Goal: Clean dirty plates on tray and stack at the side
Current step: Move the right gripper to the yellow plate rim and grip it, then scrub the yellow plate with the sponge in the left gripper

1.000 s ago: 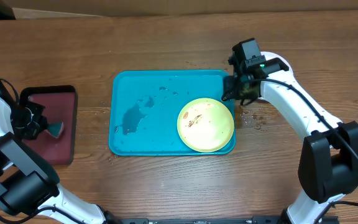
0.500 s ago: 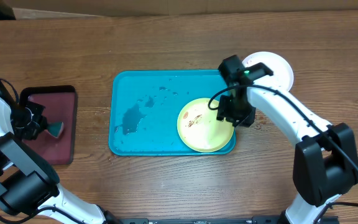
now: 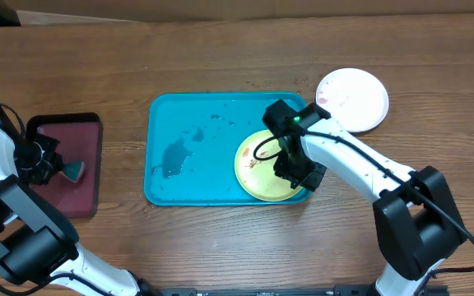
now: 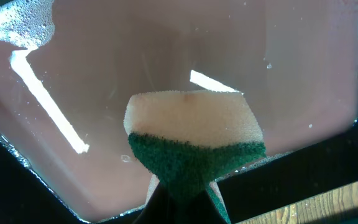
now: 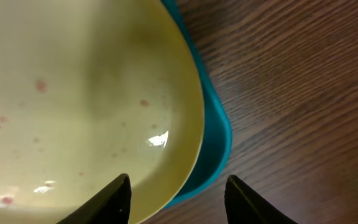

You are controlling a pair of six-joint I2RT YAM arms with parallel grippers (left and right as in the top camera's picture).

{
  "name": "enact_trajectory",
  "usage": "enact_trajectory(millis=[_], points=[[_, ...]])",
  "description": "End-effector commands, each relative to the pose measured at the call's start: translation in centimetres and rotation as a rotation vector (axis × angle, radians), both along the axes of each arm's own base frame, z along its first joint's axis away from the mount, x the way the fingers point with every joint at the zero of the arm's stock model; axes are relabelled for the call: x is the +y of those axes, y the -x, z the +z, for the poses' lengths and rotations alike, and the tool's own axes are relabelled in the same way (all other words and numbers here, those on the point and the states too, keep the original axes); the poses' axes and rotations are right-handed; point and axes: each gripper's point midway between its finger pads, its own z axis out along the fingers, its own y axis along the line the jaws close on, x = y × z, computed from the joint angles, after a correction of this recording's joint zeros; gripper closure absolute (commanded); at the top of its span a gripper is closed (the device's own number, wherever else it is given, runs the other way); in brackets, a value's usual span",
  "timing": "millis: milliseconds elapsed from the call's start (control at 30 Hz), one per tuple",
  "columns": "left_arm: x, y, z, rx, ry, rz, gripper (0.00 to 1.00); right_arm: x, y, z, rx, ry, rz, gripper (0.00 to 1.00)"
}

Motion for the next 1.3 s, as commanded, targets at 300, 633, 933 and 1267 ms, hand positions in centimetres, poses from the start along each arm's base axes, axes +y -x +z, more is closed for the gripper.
enact_trajectory(millis=[300,633,933,1267], points=[[-0.2,-0.1,-0.3,-0.001,0.015,-0.016,0.96,-0.7,-0.3,-2.1,-0.044,0.009,-0.027,0.57],[-0.4,-0.4,-0.3,-0.019,0.029,-0.029,0.96,0.1,-0.9,-3.7,-0.091,-0.041,0.084,0.60],[-1.2,-1.7,0.0,-0.088,0.056,-0.115,0.96,4.2,-3.6,-3.6,-0.209,-0.224,0.478,0.66],[-9.6,-8.0,5.2,-0.651,0.308,-0.677,0.96,5.2,-5.2,-3.2,-0.284,-0.249,0.559,0.95]])
